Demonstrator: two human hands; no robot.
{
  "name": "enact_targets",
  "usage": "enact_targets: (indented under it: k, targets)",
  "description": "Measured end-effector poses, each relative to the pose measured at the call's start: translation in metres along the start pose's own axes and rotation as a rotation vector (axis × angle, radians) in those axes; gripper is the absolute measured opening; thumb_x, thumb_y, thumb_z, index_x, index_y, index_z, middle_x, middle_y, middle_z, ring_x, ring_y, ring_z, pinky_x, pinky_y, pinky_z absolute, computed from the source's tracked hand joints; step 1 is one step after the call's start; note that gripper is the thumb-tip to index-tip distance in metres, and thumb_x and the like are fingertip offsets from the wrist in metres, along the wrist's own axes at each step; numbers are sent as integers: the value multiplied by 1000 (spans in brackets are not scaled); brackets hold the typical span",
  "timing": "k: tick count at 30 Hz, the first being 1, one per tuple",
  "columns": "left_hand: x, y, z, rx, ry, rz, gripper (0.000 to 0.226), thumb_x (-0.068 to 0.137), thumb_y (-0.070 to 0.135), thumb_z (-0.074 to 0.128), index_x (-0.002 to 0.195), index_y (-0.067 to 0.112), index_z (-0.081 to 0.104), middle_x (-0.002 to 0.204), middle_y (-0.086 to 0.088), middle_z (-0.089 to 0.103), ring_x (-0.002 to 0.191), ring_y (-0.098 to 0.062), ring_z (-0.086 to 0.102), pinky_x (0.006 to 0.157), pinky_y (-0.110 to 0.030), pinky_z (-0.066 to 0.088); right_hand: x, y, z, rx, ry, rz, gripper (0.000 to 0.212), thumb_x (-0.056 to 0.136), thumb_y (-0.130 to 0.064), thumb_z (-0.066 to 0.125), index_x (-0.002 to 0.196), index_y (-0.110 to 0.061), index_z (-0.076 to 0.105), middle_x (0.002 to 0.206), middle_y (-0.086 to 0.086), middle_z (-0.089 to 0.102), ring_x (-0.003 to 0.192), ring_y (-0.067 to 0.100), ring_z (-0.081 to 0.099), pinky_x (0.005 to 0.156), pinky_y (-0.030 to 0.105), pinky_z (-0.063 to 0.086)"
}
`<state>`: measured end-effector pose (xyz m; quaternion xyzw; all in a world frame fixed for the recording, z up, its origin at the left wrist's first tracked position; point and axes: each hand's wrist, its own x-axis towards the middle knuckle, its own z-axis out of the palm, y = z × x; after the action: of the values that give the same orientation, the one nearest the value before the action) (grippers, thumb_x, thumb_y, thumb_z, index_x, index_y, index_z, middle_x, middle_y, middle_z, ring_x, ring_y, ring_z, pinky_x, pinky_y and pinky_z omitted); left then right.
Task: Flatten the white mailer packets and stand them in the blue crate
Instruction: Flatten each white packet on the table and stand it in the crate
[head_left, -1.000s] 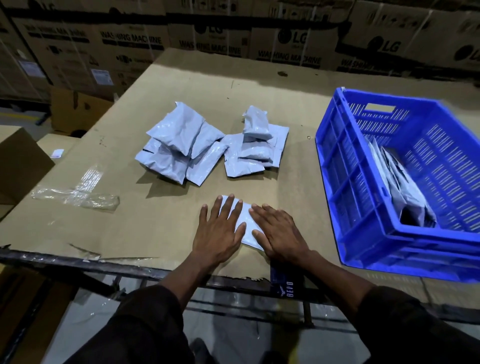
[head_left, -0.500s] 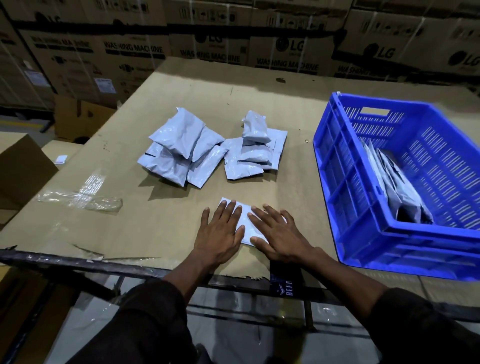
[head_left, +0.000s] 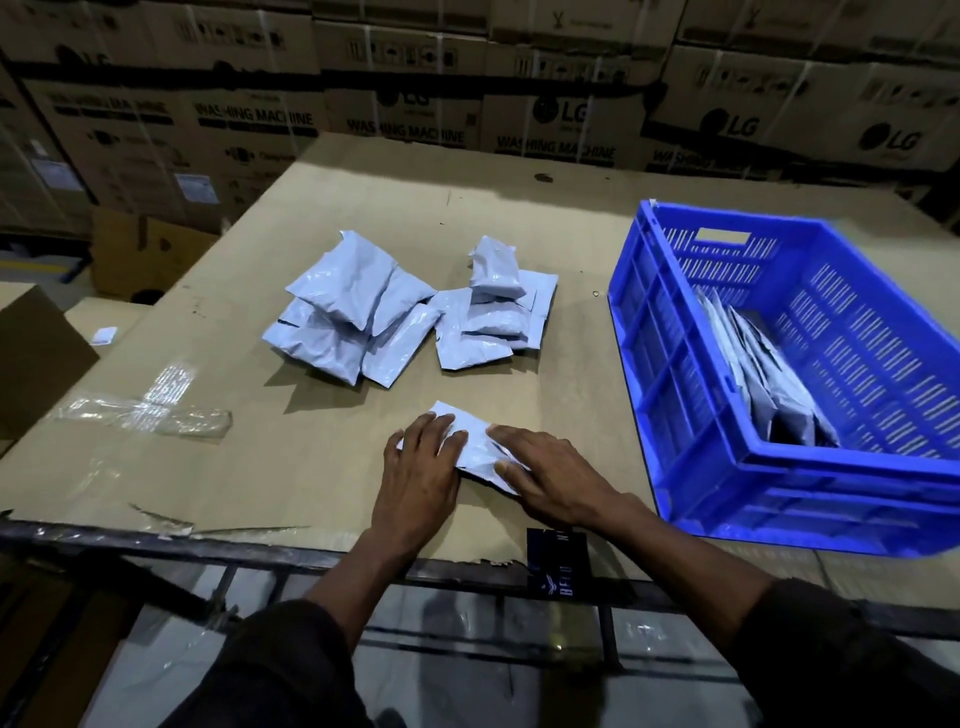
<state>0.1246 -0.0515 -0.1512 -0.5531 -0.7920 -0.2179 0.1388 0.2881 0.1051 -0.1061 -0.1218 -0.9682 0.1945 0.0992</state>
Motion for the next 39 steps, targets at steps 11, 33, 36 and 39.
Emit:
enact_targets:
  k: [11,33,36,39]
  targets:
    - [0,2,-10,56,33,-55,48,72,9,74,116,15,58,119,-7,59,125,-34,50,101,-56,40,-4,-31,-14,-442,-129,-573,28,100,-38,42,108,-34,69,149,-19,46,148,43,23,109,70,24]
    - [4,50,5,-4,-256,-110,58,93,37,44,145,15,53,164,-17,28,141,-40,42,100,-60,45,9,-9,-121,-380,246,-191,39,80,0,63,118,-8,65,137,10,60,93,35,71,58,43,59]
    - [11,63,14,2,-280,-89,58,93,38,41,145,15,54,163,-17,31,139,-39,45,99,-62,45,5,0,-155,-368,380,-162,38,82,2,63,119,-7,67,136,10,62,100,31,71,69,41,60]
    - [16,76,22,25,-302,-66,58,92,37,42,144,14,54,163,-18,32,137,-40,46,100,-63,42,-3,12,-192,-379,488,-97,36,87,-3,61,122,-7,67,136,9,62,100,31,71,73,44,60]
